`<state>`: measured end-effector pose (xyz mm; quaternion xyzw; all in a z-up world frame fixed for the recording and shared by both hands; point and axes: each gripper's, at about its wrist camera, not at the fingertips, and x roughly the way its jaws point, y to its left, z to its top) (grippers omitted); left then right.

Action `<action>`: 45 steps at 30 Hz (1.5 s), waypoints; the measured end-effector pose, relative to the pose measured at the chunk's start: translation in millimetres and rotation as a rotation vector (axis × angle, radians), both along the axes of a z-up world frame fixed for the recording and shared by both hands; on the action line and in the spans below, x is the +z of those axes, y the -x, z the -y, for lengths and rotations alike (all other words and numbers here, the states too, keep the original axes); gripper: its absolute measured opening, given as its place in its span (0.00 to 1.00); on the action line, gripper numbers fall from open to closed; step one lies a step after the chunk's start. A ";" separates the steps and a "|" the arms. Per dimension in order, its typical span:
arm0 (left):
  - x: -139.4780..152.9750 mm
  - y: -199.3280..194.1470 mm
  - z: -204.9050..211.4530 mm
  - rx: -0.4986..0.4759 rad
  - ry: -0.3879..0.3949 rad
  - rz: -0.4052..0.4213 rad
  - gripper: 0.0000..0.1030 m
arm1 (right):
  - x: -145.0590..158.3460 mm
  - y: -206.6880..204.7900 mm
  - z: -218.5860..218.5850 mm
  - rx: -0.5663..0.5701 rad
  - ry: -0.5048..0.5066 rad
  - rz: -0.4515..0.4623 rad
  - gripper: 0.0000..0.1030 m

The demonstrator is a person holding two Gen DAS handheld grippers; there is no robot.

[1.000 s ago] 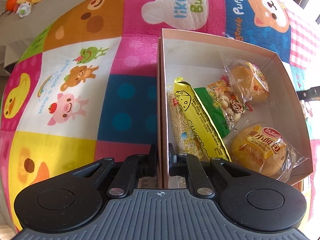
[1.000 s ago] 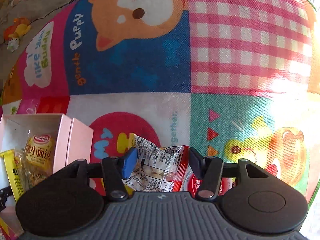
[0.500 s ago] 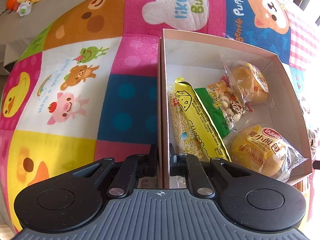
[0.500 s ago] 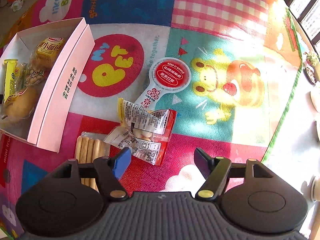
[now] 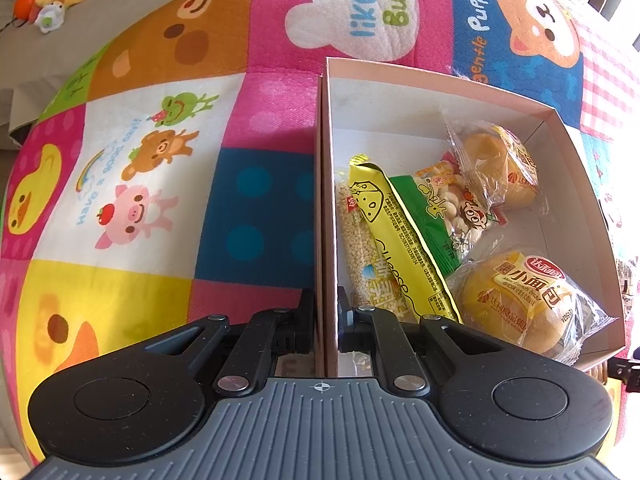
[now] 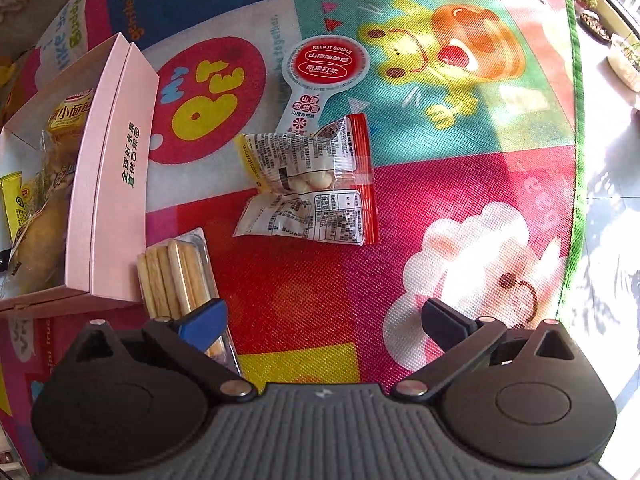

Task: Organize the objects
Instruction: 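Grasp the red-lidded cup with the right gripper and lift it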

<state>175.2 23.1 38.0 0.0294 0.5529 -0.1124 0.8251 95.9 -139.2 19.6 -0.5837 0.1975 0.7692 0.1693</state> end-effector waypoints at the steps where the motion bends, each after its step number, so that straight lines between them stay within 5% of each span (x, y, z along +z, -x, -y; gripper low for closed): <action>1: 0.0 0.0 -0.3 0.001 0.001 0.000 0.11 | -2.4 5.0 4.9 0.030 -0.030 0.029 1.00; 9: -0.1 1.1 0.0 0.013 -0.002 0.002 0.11 | -5.3 15.7 1.2 -0.059 -0.033 0.060 1.00; 13: -0.2 1.1 0.3 0.018 -0.003 0.004 0.11 | -1.7 15.1 -2.0 0.029 0.019 0.071 0.99; 15: -0.2 0.5 0.5 0.022 -0.003 0.001 0.11 | 12.0 15.4 -11.8 0.079 0.092 0.031 0.90; 19: -0.6 -0.2 0.4 0.023 -0.004 -0.002 0.11 | 43.9 35.7 -30.0 0.126 -0.073 -0.102 0.90; 23: -0.7 0.6 -0.3 0.015 -0.003 0.002 0.11 | 30.3 90.0 -60.3 0.113 -0.099 -0.139 0.89; 28: 0.0 1.8 2.7 0.004 -0.018 0.006 0.11 | 4.3 126.2 -65.6 0.085 -0.125 -0.089 0.59; 30: 0.1 1.7 2.4 0.001 -0.018 0.006 0.11 | 6.0 126.7 -66.2 0.075 -0.122 -0.084 0.59; 34: 0.1 0.5 1.6 -0.008 -0.014 0.001 0.11 | 35.7 110.4 -55.4 0.122 -0.129 -0.120 0.59; 39: -0.1 -1.0 -1.2 -0.012 0.003 -0.007 0.11 | 110.0 61.0 -17.7 0.230 -0.112 -0.173 0.59; 45: -1.0 -0.4 -4.8 -0.011 0.024 -0.004 0.11 | 165.3 3.1 44.4 0.363 0.010 -0.103 0.59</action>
